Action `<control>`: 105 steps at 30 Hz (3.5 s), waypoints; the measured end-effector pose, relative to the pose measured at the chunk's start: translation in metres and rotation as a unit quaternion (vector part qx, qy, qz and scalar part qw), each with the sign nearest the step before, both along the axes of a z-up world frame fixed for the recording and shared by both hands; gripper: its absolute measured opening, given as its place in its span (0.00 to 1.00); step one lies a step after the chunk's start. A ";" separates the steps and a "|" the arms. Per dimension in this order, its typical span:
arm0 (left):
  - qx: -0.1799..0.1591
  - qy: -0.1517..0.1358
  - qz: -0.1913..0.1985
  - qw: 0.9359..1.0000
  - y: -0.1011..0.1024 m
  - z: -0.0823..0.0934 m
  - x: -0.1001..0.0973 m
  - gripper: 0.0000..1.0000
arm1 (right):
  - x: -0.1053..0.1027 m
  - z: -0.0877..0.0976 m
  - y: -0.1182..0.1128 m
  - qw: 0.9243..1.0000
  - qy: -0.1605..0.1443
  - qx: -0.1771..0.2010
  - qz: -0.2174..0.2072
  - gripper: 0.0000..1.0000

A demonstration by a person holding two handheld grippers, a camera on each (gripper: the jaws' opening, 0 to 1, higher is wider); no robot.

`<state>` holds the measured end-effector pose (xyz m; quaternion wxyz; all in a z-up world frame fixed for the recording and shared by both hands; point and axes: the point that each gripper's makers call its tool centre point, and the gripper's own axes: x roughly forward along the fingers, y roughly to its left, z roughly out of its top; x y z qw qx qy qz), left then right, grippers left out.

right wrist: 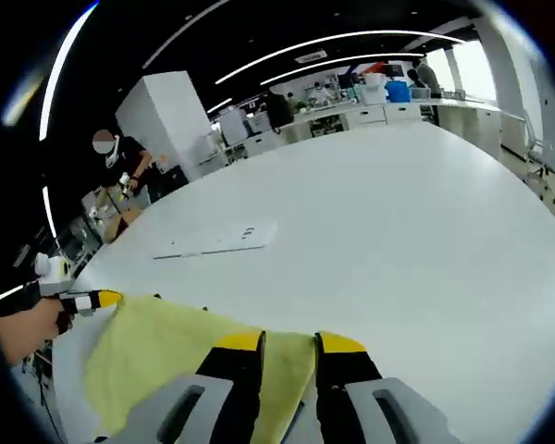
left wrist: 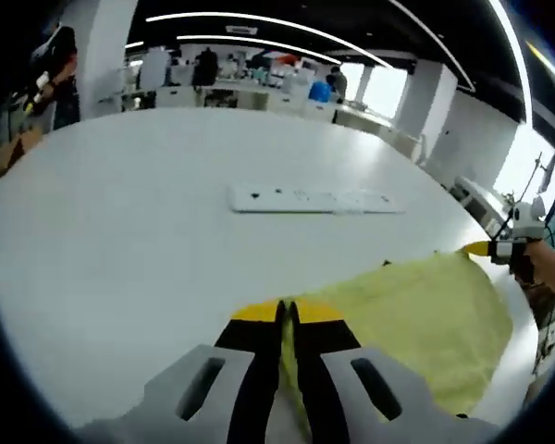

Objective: Fold the garment on the visible template until the final outline fits inside the template.

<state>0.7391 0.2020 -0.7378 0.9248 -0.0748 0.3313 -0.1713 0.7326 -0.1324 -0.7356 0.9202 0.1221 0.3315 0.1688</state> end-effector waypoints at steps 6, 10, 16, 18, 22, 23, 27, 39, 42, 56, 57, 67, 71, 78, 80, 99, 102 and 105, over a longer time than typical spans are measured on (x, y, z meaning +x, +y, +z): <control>-0.010 -0.028 -0.010 1.000 0.003 0.015 -0.001 0.33 | 0.001 0.029 -0.005 0.998 -0.056 0.011 0.002 0.23; -0.035 -0.059 -0.025 0.997 0.000 0.035 -0.006 0.31 | -0.005 0.041 -0.004 0.996 -0.089 -0.004 0.028 0.22; -0.033 -0.082 -0.067 0.994 -0.006 0.049 -0.028 0.27 | -0.028 0.047 0.004 0.991 -0.111 -0.014 0.069 0.21; -0.033 -0.093 -0.078 0.992 -0.008 0.053 -0.038 0.27 | -0.038 0.046 0.008 0.989 -0.118 -0.026 0.088 0.21; -0.029 -0.102 -0.097 0.990 -0.010 0.057 -0.059 0.25 | -0.059 0.045 0.013 0.986 -0.125 -0.034 0.109 0.19; -0.027 -0.105 -0.100 0.989 -0.010 0.058 -0.063 0.24 | -0.063 0.044 0.014 0.985 -0.126 -0.035 0.112 0.19; -0.026 -0.106 -0.108 0.988 -0.008 0.058 -0.080 0.24 | -0.082 0.042 0.016 0.983 -0.128 -0.040 0.125 0.19; -0.013 -0.087 -0.126 0.988 -0.006 0.042 -0.129 0.22 | -0.117 0.038 0.007 0.981 -0.124 -0.052 0.136 0.20; -0.010 -0.079 -0.127 0.989 -0.006 0.037 -0.138 0.23 | -0.123 0.039 0.005 0.981 -0.122 -0.054 0.137 0.20; -0.003 -0.042 -0.125 0.991 -0.002 0.016 -0.175 0.20 | -0.158 0.031 0.005 0.980 -0.113 -0.064 0.153 0.19; -0.003 -0.041 -0.125 0.991 -0.002 0.016 -0.178 0.20 | -0.160 0.030 0.004 0.980 -0.113 -0.064 0.152 0.19; 0.012 -0.019 -0.125 0.992 0.002 0.003 -0.194 0.18 | -0.171 0.023 -0.008 0.981 -0.104 -0.068 0.150 0.19; 0.020 -0.008 -0.123 0.992 0.003 -0.005 -0.197 0.17 | -0.177 0.017 -0.008 0.981 -0.097 -0.070 0.153 0.19; 0.019 -0.002 -0.117 0.993 0.000 -0.009 -0.196 0.12 | -0.184 0.009 -0.004 0.980 -0.089 -0.071 0.163 0.19; 0.021 -0.002 -0.116 0.993 0.000 -0.010 -0.195 0.11 | -0.186 0.008 -0.001 0.979 -0.088 -0.071 0.168 0.18; -0.001 0.006 -0.087 0.996 -0.007 -0.016 -0.186 0.00 | -0.189 -0.012 0.014 0.990 -0.040 -0.032 0.131 0.03; -0.007 0.005 -0.078 0.997 -0.007 -0.016 -0.185 0.00 | -0.188 -0.013 0.015 0.991 -0.039 -0.028 0.122 0.01; -0.013 0.004 -0.072 0.997 -0.006 -0.017 -0.184 0.00 | -0.187 -0.013 0.013 0.993 -0.037 -0.016 0.109 0.00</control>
